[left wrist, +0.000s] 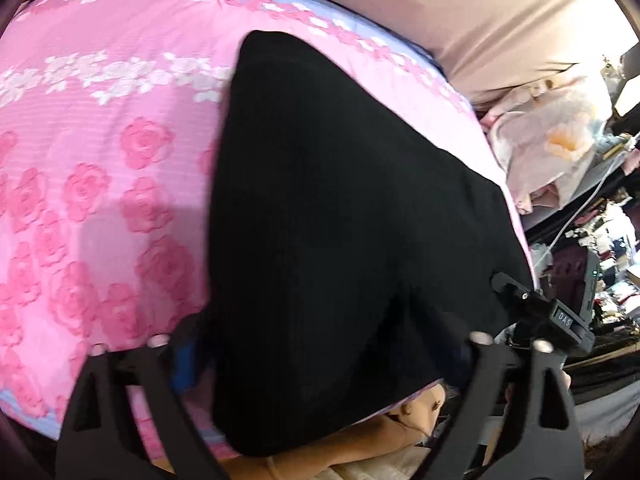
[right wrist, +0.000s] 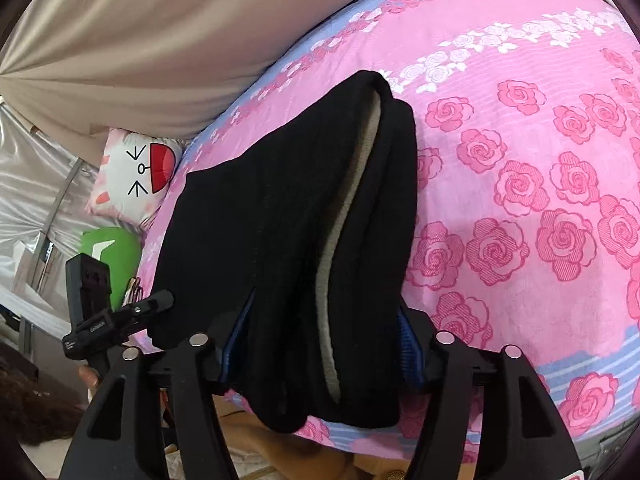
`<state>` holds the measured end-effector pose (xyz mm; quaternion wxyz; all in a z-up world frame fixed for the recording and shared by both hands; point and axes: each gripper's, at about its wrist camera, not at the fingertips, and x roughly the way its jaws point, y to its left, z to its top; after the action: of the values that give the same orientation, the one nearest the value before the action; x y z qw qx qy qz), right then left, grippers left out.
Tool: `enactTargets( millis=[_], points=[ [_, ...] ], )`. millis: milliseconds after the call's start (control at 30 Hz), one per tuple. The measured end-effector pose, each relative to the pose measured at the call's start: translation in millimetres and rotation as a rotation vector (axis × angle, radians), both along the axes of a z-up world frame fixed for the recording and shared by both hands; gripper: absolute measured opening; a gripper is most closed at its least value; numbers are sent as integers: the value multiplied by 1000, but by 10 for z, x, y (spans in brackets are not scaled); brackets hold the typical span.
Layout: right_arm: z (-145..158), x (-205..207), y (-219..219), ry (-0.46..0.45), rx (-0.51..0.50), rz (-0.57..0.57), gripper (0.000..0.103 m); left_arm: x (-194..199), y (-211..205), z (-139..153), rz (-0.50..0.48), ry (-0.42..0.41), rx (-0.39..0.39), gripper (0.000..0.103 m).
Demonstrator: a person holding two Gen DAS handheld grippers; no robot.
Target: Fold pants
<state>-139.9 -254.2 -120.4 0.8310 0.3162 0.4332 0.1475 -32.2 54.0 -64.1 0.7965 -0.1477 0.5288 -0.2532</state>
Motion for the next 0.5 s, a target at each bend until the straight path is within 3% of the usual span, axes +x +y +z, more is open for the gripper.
enactTargets(
  millis=[167,333,367,400,500],
  points=[
    [23,43,91,-36,-14,32,83,69,-160,-20,0,-71,50,98],
    [24,154,134,-66,-2,21,81,185,-225,-3,25,-80,30,96],
    [20,178,134,-66,1,21,74,201,-222,10,39,-76,31,85],
    [20,186,136,-65,-6,16,55,211,-220,18,50,-70,35,69],
    [60,174,133,-71,14,0,43,156,-163,121,45,-77,35,50]
  ],
)
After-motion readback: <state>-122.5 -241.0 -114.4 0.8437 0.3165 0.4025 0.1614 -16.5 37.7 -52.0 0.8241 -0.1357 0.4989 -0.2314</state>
